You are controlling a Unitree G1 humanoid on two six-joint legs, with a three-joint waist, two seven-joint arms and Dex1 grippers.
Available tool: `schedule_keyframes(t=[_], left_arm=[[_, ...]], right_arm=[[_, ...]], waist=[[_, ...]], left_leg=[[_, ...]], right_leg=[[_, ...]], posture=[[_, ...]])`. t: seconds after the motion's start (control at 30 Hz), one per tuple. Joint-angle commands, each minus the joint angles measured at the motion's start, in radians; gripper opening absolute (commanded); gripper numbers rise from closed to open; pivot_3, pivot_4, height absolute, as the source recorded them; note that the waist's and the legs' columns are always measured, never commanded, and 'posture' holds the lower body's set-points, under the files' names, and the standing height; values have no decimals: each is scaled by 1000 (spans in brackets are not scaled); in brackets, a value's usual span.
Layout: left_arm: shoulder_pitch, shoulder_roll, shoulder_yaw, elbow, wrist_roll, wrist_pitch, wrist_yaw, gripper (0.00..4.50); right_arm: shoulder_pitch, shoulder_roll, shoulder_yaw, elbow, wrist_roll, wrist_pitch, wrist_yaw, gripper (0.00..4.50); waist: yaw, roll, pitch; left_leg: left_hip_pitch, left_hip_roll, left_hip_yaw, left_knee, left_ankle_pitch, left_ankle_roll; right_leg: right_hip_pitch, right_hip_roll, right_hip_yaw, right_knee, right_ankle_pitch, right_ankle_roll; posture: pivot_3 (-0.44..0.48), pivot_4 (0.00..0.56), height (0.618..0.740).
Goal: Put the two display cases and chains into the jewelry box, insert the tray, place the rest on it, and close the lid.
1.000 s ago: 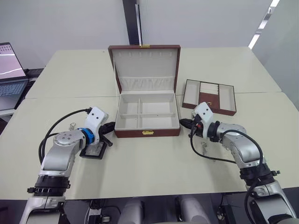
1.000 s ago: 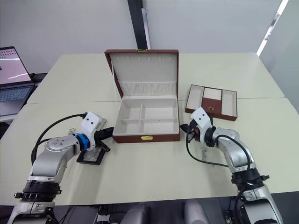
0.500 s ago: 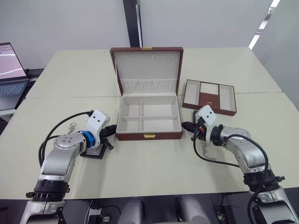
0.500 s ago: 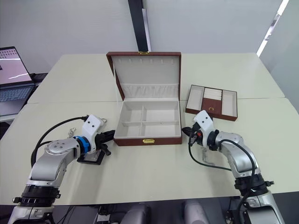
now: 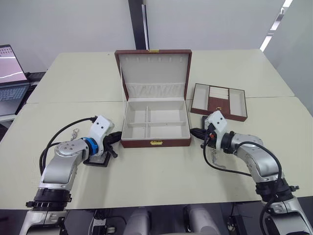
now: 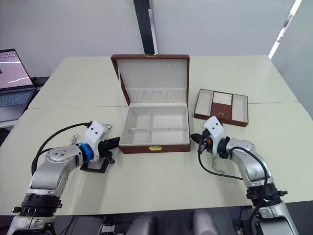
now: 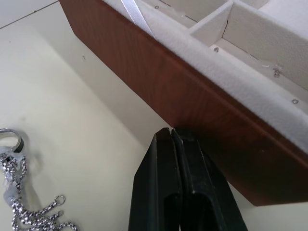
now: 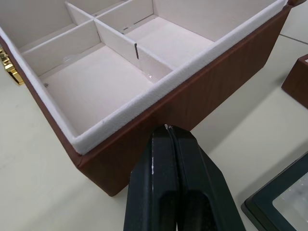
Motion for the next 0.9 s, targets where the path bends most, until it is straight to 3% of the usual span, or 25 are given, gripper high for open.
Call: schedule_keyframes(t=[0.03,0.3,0.43,0.77,0.83,0.9], left_arm=[[10,35,51,-11,-23,-15,-11,21],[53,138,235,-11,-119,12,-40,21],[117,231,342,18,-150,21,-88,1191],[322,351,498,177,-97,-89,-123,4366],[342,362,517,220,-86,-119,-122,4500],[350,374,532,271,-81,-152,-130,4500]], right_arm=[[-1,-30,-62,7,16,-47,-2,0],[52,-149,-217,32,103,-112,93,0],[105,-272,-298,112,143,-144,205,805],[129,-455,-336,454,78,-364,357,3689],[115,-459,-336,499,79,-386,364,4355],[104,-458,-334,526,79,-402,369,4477]], waist=[[0,0,0],[0,0,0],[0,0,0],[-5,0,0],[-5,0,1],[-6,0,1]], left_leg=[[0,0,0,0,0,0],[0,1,0,0,0,0],[0,1,1,0,0,0],[2,1,2,-1,-1,1],[2,1,2,-1,-1,1],[2,1,2,-1,-1,1]], right_leg=[[0,0,0,0,0,0],[0,0,0,0,0,0],[0,0,0,-1,0,0],[1,1,1,-1,0,0],[1,1,1,0,0,0],[1,1,1,0,0,0]], posture=[[0,150,740],[0,150,740],[0,150,740],[0,150,740],[0,150,740],[0,150,740]])
